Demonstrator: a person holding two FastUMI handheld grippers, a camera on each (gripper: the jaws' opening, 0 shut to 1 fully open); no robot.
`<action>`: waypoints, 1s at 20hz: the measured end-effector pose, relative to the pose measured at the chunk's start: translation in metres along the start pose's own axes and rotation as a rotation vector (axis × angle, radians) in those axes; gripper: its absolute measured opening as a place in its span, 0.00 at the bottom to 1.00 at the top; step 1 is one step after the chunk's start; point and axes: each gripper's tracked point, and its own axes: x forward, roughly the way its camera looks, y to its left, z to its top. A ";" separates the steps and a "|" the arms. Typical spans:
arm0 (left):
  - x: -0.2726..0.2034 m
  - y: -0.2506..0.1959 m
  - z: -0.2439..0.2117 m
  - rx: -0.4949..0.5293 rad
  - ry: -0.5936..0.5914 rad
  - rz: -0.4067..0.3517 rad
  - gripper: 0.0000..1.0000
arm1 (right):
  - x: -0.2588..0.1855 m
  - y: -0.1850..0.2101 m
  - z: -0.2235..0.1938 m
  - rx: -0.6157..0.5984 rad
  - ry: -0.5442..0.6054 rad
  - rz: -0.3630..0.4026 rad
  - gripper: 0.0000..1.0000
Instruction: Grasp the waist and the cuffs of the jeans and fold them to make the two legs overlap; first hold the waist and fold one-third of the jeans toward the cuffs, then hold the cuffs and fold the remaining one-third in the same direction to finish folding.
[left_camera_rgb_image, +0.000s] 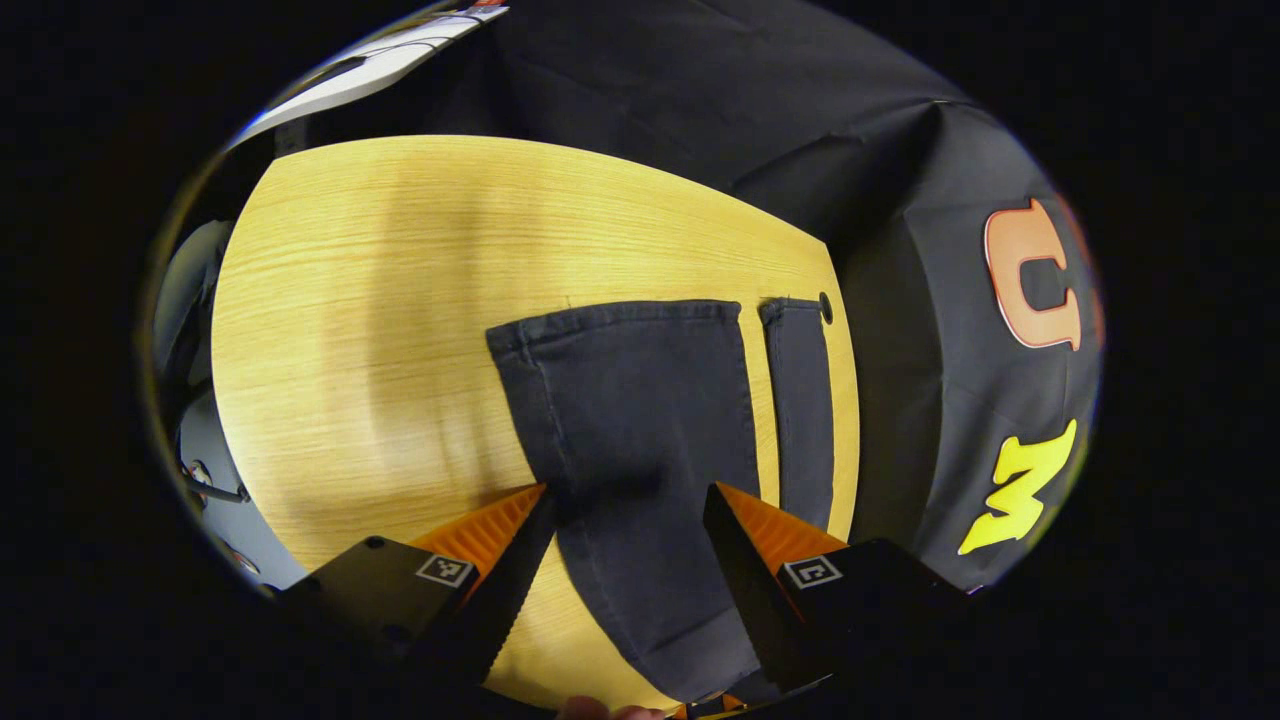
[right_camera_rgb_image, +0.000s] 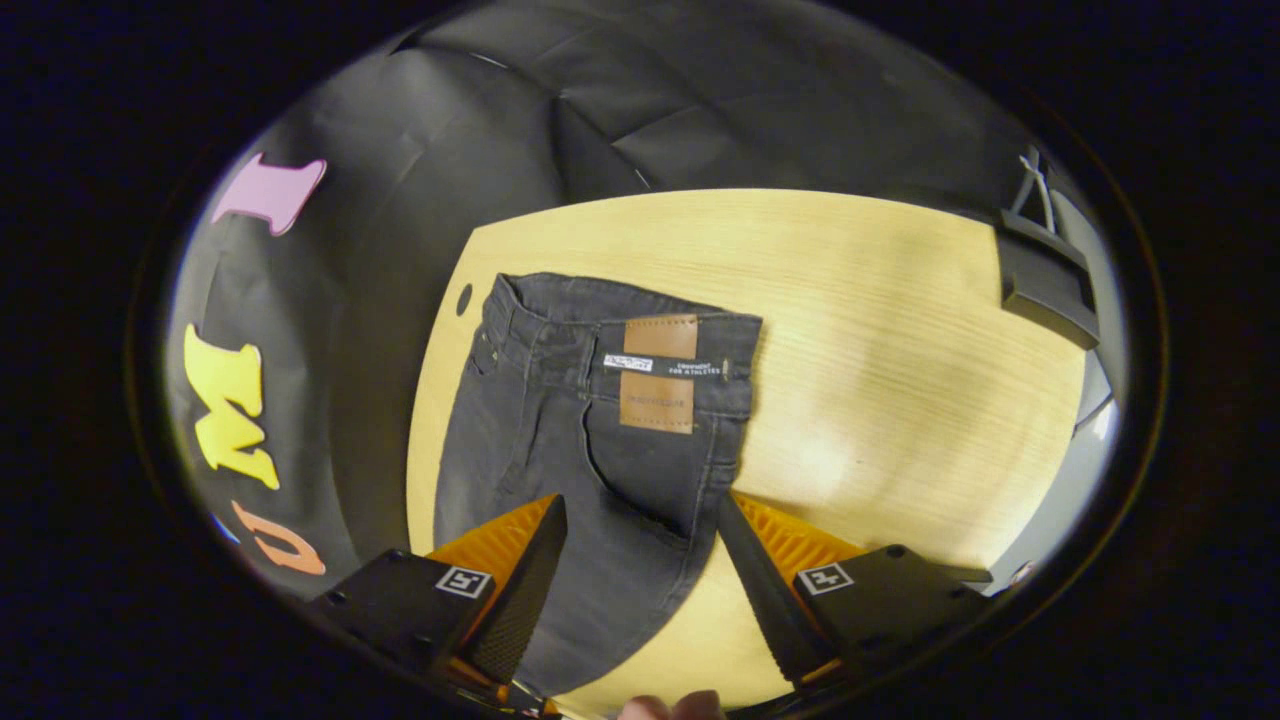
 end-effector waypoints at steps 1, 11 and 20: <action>0.003 -0.005 -0.001 -0.008 -0.001 -0.013 0.96 | 0.003 0.002 0.001 0.018 -0.006 0.004 0.95; 0.031 -0.017 -0.002 -0.032 -0.004 0.040 0.51 | 0.008 -0.019 0.002 0.012 0.034 -0.138 0.58; 0.015 -0.019 -0.004 -0.051 0.038 0.047 0.05 | -0.001 -0.020 0.003 0.060 0.055 -0.120 0.02</action>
